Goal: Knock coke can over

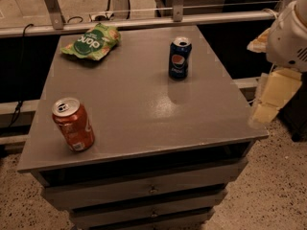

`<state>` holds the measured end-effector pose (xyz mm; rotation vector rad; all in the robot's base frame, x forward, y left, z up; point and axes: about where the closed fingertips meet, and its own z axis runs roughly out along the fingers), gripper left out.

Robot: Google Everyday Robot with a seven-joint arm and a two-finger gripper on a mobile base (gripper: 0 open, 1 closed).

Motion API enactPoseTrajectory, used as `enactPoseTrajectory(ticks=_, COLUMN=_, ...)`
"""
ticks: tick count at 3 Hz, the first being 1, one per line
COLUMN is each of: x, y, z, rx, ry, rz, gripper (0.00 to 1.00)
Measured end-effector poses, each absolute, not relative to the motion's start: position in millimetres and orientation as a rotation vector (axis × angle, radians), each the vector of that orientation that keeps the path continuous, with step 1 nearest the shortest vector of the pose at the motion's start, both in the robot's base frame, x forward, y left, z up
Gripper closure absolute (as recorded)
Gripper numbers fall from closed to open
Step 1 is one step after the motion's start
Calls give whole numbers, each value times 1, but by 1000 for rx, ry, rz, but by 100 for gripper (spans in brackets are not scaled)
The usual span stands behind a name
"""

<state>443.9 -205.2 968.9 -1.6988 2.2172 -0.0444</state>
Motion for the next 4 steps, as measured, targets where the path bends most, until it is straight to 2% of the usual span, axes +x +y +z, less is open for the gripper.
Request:
enactPoseTrajectory(ticks=2, x=483, y=-112, z=934, rx=-1615, ry=2082, rz=277, gripper=0)
enactPoseTrajectory(ticks=4, x=481, y=16, z=901, rx=-1543, ry=1889, rz=656, gripper=0)
